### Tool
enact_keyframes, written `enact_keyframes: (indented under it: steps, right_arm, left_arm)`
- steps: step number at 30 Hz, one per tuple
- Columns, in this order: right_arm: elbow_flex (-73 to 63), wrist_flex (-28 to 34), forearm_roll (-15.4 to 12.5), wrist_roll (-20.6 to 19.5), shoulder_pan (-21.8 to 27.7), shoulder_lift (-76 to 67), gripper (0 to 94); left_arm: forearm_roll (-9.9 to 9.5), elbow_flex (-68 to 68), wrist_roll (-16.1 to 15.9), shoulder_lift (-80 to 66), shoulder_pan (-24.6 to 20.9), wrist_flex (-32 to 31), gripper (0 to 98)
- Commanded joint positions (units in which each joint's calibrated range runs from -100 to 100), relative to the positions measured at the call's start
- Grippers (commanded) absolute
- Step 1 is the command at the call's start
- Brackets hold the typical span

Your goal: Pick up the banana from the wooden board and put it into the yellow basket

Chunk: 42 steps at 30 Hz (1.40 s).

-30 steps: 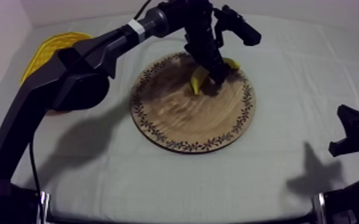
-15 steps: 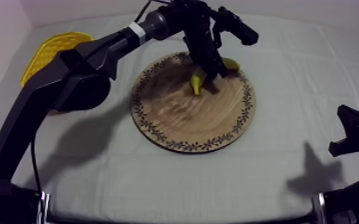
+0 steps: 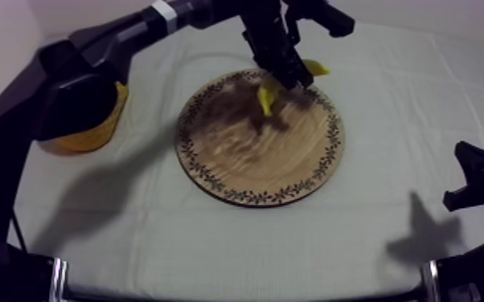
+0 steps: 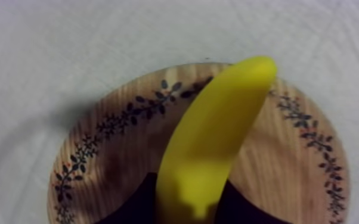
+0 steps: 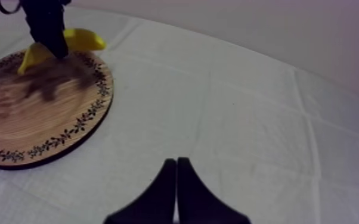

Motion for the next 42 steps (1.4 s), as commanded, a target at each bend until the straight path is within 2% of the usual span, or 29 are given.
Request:
enact_keyframes:
  steps: [1, 13, 18, 26, 42]
  right_arm:
    - [0.05, -0.02, -0.02, 0.00, 0.00, 0.00, 0.2]
    - [0.05, -0.02, -0.02, 0.00, 0.00, 0.00, 0.2]
    - [0.05, -0.02, -0.02, 0.00, 0.00, 0.00, 0.2]
    - [0.05, -0.02, -0.02, 0.00, 0.00, 0.00, 0.2]
    - [0.05, -0.02, -0.02, 0.00, 0.00, 0.00, 0.2]
  left_arm:
    - [-0.25, 5.29, 0.29, -6.69, 0.31, -0.31, 16.9]
    - [-0.60, 17.98, 4.22, -23.50, 1.60, -0.43, 14.9]
    - [-0.81, 23.45, 5.20, -28.05, -0.04, -0.34, 14.0]
    - [-0.84, 34.52, 7.13, -34.45, -6.87, 0.40, 12.6]
    - [-1.27, 50.45, 6.35, -45.59, -24.10, 2.33, 12.1]
